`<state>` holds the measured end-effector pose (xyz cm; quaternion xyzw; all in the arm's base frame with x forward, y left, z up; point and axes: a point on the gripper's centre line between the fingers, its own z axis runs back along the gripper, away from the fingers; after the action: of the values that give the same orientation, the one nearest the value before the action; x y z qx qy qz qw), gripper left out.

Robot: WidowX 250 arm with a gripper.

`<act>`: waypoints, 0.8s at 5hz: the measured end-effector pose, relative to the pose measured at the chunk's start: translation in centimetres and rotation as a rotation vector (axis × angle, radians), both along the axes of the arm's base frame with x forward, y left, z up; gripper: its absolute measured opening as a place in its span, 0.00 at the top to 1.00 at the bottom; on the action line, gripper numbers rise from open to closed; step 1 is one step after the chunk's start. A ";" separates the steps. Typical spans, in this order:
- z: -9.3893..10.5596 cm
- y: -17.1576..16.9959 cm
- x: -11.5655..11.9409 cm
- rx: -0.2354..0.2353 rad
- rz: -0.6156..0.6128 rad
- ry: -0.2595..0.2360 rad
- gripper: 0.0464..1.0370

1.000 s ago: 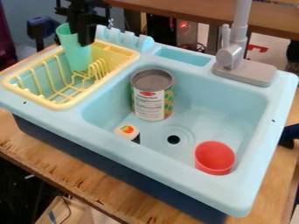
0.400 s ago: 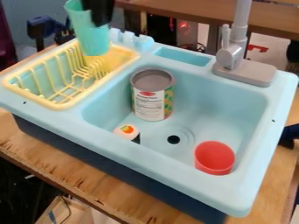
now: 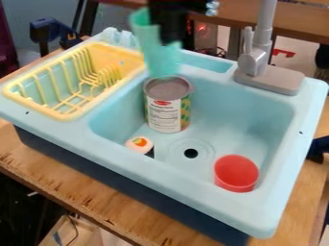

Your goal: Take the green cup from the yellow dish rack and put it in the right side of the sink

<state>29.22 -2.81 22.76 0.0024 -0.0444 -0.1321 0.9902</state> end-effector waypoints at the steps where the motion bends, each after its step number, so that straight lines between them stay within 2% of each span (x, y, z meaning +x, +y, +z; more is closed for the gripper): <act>1: -0.2 -2.6 0.1 -0.023 -0.095 -0.013 0.96; 2: -2.3 -4.0 0.4 -0.048 -0.148 0.040 0.96; 3: -4.0 -5.0 1.0 -0.046 -0.178 0.057 0.96; 4: -6.0 -6.7 2.4 -0.056 -0.222 0.033 0.96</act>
<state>31.58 -9.47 16.81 -0.0323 -0.0317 -0.2395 0.9698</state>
